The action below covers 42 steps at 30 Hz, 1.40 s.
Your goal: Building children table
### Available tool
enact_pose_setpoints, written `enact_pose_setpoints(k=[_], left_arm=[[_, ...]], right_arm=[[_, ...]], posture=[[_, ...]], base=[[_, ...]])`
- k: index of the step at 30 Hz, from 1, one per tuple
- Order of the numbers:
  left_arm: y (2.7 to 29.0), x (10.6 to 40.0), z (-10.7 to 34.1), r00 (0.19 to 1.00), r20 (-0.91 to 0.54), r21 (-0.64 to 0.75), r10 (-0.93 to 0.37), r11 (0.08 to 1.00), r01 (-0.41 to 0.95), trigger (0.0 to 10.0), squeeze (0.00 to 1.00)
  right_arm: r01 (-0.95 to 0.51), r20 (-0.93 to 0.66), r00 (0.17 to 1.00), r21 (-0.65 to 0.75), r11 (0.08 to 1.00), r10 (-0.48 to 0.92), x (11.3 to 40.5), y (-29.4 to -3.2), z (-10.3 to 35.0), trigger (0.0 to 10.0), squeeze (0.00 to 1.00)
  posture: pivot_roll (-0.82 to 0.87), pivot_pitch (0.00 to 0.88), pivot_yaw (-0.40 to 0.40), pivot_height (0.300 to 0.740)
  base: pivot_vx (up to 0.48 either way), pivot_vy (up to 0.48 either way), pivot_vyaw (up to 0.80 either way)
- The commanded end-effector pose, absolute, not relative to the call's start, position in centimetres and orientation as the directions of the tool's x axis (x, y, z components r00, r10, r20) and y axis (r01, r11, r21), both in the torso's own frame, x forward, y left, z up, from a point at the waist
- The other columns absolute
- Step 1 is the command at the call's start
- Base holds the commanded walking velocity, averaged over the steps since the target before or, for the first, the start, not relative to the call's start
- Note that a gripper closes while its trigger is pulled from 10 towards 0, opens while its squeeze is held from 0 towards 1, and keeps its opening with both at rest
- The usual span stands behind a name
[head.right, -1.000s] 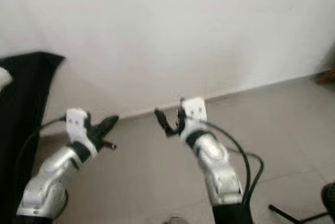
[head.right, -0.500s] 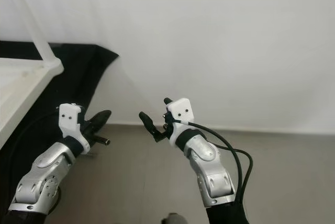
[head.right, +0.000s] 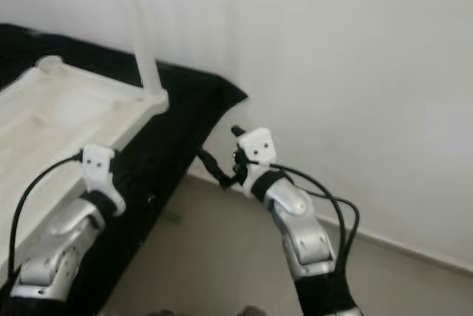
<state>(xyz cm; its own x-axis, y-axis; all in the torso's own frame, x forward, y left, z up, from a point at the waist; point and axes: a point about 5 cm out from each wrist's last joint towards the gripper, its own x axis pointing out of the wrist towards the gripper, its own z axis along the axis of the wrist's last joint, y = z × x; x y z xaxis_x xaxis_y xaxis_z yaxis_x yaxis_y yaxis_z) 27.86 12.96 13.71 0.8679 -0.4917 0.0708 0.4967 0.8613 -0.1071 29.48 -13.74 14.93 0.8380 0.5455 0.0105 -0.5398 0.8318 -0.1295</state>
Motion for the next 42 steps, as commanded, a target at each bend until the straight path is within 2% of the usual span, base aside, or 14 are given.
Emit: enact_pose_setpoints(k=[1, 5, 13, 24, 29, 38, 42], left_arm=[[13.3, 27.5, 13.2, 0.864, 0.046, -0.118, -0.502, 0.856, 0.504, 10.0, 0.00], [13.5, 27.8, 13.3, 0.887, 0.059, -0.143, -0.459, 0.875, 0.462, 10.0, 0.00], [13.6, 27.9, 13.4, 0.890, 0.062, -0.147, -0.452, 0.878, 0.456, 10.0, 0.00], [13.3, 27.5, 13.5, 0.860, 0.071, -0.139, -0.505, 0.849, 0.510, 10.0, 0.00], [12.7, 27.2, 13.5, 0.834, 0.068, -0.120, -0.548, 0.825, 0.552, 10.0, 0.00], [12.6, 27.2, 13.5, 0.835, 0.070, -0.123, -0.546, 0.825, 0.551, 10.0, 0.00], [13.0, 27.5, 13.5, 0.858, 0.080, -0.142, -0.508, 0.846, 0.514, 10.0, 0.00]], right_arm=[[-0.567, 0.027, 0.819, -0.118, 0.815, 0.573, 29.3, -13.1, 15.0, 10.0, 0.00], [-0.584, 0.029, 0.806, -0.123, 0.803, 0.591, 29.2, -12.8, 15.1, 10.0, 0.00], [-0.600, 0.026, 0.793, -0.138, 0.788, 0.608, 29.1, -12.5, 15.0, 10.0, 0.00], [-0.596, 0.042, 0.797, -0.113, 0.795, 0.603, 29.1, -12.4, 14.9, 10.0, 0.00], [-0.576, 0.029, 0.812, -0.131, 0.807, 0.584, 29.3, -12.5, 14.8, 10.0, 0.00], [-0.586, 0.015, 0.804, -0.151, 0.796, 0.595, 29.3, -12.4, 14.7, 10.0, 0.00], [-0.626, -0.008, 0.769, -0.206, 0.752, 0.639, 28.9, -12.1, 14.6, 10.0, 0.00]], posture=[[-0.05, 0.117, -0.035, 0.740], [-0.05, 0.117, -0.034, 0.740], [-0.05, 0.116, -0.033, 0.740], [-0.05, 0.117, -0.033, 0.740], [-0.05, 0.117, -0.032, 0.740], [-0.05, 0.116, -0.037, 0.740], [-0.05, 0.116, -0.038, 0.740]], base=[[0.270, -0.394, 0.80], [0.129, -0.201, 0.80], [0.000, 0.000, 0.80], [0.000, -0.076, 0.80], [0.000, -0.434, 0.00], [0.000, -0.434, 0.00], [0.000, -0.109, 0.60]])
